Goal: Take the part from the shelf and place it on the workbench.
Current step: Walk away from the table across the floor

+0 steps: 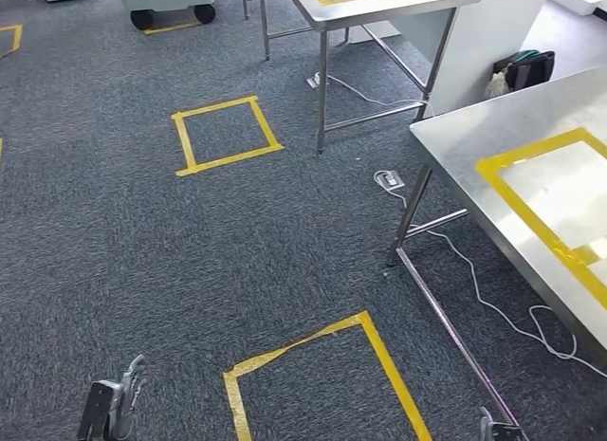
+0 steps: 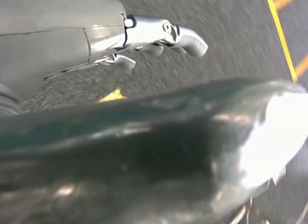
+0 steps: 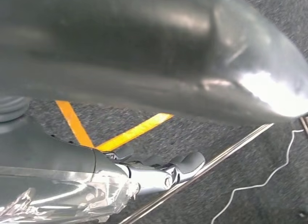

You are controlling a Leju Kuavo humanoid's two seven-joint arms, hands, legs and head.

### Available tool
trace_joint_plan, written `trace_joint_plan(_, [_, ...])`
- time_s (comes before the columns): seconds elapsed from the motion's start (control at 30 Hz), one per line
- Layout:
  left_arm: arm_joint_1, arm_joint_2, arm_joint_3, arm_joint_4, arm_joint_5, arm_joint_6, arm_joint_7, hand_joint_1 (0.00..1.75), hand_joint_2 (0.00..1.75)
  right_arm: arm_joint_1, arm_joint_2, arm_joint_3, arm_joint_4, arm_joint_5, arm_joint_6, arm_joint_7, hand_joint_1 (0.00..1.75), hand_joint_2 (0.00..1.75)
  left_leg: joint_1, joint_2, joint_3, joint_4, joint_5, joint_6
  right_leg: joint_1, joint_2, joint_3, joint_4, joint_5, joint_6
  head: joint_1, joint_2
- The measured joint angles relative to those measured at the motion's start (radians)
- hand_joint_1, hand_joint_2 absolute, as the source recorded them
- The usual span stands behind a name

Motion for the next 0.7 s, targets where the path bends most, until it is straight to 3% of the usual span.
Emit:
trace_joint_plan(0.07, [-0.007,-0.028,0.047,0.027,-0.023,-0.014,0.005,0.00,0.00,0.004,0.000,0.000,-0.011,-0.006,0.003,0.002,0.00,0.00,0.002,-0.018,-0.012,0.004,0.006,-0.009,-0.001,0.036,0.032,-0.067,0.016,-0.002,0.000,0.000])
trace_joint_plan(0.13, [0.012,-0.050,0.094,0.009,-0.067,-0.053,0.060,0.00,0.00,0.007,0.001,0.002,-0.023,-0.026,0.018,0.004,0.00,0.00,0.006,-0.035,-0.025,0.006,0.014,-0.021,0.000,0.021,0.034,-0.073,0.020,-0.003,0.000,0.000])
trace_joint_plan(0.17, [0.036,-0.064,0.122,-0.029,-0.104,-0.073,0.119,0.00,0.00,0.008,0.001,0.004,-0.031,-0.038,0.030,0.008,0.00,0.00,0.006,-0.026,-0.031,0.012,0.010,-0.025,-0.001,0.009,0.033,-0.077,0.024,-0.007,-0.001,0.000])
trace_joint_plan(0.23, [0.087,-0.093,0.182,-0.134,-0.185,-0.105,0.263,0.00,0.00,0.010,0.003,0.011,-0.044,-0.057,0.050,0.020,0.00,0.00,0.004,0.024,-0.061,0.071,-0.033,-0.033,-0.005,-0.019,0.033,-0.085,0.032,-0.014,-0.006,0.000])
trace_joint_plan(0.3, [0.113,-0.128,0.234,-0.212,-0.242,-0.124,0.359,0.00,0.00,0.008,0.003,0.017,-0.048,-0.060,0.057,0.029,0.00,0.00,0.006,0.066,-0.122,0.201,-0.102,-0.045,-0.005,-0.055,0.031,-0.087,0.033,-0.017,-0.011,0.000])
trace_joint_plan(0.37, [0.124,-0.155,0.277,-0.245,-0.272,-0.140,0.377,0.00,0.00,0.001,0.003,0.020,-0.045,-0.054,0.054,0.026,0.00,0.00,0.012,0.076,-0.159,0.290,-0.129,-0.056,-0.005,-0.091,0.028,-0.086,0.032,-0.016,-0.011,0.000])
trace_joint_plan(0.4, [0.129,-0.162,0.296,-0.251,-0.286,-0.147,0.366,0.00,0.00,-0.002,0.003,0.023,-0.043,-0.048,0.048,0.019,0.00,0.00,0.014,0.079,-0.151,0.282,-0.115,-0.060,-0.006,-0.106,0.027,-0.086,0.032,-0.015,-0.011,0.000])
trace_joint_plan(0.43, [0.132,-0.168,0.315,-0.255,-0.301,-0.154,0.352,0.00,0.00,-0.004,0.003,0.027,-0.041,-0.041,0.040,0.011,0.00,0.00,0.017,0.085,-0.123,0.236,-0.088,-0.063,-0.007,-0.120,0.027,-0.086,0.031,-0.013,-0.011,0.000])
trace_joint_plan(0.5, [0.135,-0.180,0.345,-0.267,-0.343,-0.163,0.326,0.00,0.00,-0.004,0.003,0.037,-0.040,-0.025,0.026,-0.004,0.00,0.00,0.017,0.127,-0.043,0.098,-0.032,-0.067,-0.006,-0.146,0.028,-0.081,0.027,-0.003,-0.013,0.000])
trace_joint_plan(0.57, [0.140,-0.191,0.365,-0.295,-0.391,-0.160,0.317,0.00,0.00,-0.003,0.003,0.043,-0.040,-0.011,0.017,-0.012,0.00,0.00,0.015,0.156,0.000,0.017,-0.014,-0.054,-0.001,-0.169,0.026,-0.076,0.020,0.010,-0.014,0.000])
trace_joint_plan(0.63, [0.156,-0.200,0.375,-0.333,-0.434,-0.143,0.322,0.00,0.00,-0.004,0.003,0.049,-0.040,0.000,0.010,-0.016,0.00,0.00,0.011,0.140,0.001,0.010,-0.017,-0.034,0.000,-0.189,0.032,-0.076,0.016,0.019,-0.012,0.000])
trace_joint_plan(0.67, [0.167,-0.203,0.378,-0.354,-0.453,-0.133,0.326,0.00,0.00,-0.005,0.003,0.052,-0.040,0.006,0.006,-0.018,0.00,0.00,0.011,0.130,0.000,0.009,-0.016,-0.027,-0.003,-0.184,0.034,-0.073,0.011,0.025,-0.011,0.000])
trace_joint_plan(0.7, [0.175,-0.205,0.380,-0.374,-0.469,-0.124,0.329,0.00,0.00,-0.004,0.003,0.056,-0.040,0.013,0.002,-0.020,0.00,0.00,0.011,0.120,-0.001,0.009,-0.014,-0.020,-0.006,-0.165,0.029,-0.056,-0.003,0.029,-0.010,0.000])
